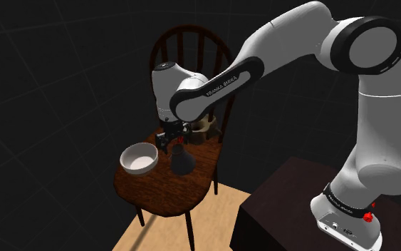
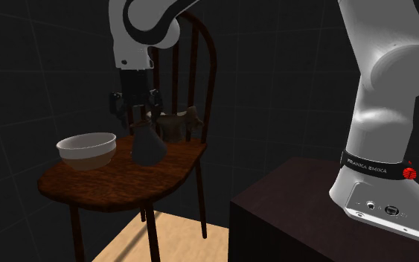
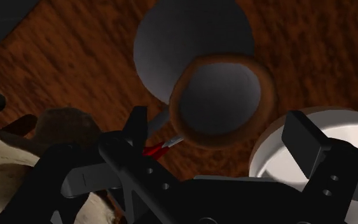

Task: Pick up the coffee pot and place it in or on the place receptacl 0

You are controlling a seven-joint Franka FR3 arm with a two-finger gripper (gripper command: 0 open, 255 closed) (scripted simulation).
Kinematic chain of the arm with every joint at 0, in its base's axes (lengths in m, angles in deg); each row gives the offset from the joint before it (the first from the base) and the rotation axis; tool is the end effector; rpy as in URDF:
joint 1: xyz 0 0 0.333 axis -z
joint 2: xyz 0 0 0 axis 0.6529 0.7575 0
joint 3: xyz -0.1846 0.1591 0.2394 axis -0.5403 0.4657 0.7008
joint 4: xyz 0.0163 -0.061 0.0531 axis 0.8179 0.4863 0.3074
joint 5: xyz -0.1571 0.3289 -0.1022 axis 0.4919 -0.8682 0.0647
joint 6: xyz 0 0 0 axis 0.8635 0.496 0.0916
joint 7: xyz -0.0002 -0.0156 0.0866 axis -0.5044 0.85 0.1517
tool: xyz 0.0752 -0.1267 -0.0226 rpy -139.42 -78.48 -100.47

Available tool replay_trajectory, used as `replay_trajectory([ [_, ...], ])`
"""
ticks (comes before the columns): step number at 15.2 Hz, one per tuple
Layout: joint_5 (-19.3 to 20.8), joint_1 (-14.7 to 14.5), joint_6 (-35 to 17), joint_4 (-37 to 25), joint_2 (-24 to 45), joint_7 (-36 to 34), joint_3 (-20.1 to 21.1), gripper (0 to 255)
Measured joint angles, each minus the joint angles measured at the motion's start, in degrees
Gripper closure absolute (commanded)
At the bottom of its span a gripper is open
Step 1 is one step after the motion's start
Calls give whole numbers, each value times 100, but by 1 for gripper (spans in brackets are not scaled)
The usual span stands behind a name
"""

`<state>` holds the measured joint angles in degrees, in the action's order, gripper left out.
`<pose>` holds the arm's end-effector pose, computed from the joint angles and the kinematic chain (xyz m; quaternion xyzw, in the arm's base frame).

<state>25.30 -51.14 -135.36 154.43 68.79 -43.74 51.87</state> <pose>0.5327 0.3505 0.3302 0.9993 -0.0356 -0.0021 0.0068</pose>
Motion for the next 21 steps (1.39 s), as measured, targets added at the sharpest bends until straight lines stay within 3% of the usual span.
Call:
replay_trajectory([
  [6,15,17,-56,80,67,0,-17,0],
  [7,17,18,-58,84,79,-1,-20,255],
  [21,-51,44,125,9,-27,47,10,255],
])
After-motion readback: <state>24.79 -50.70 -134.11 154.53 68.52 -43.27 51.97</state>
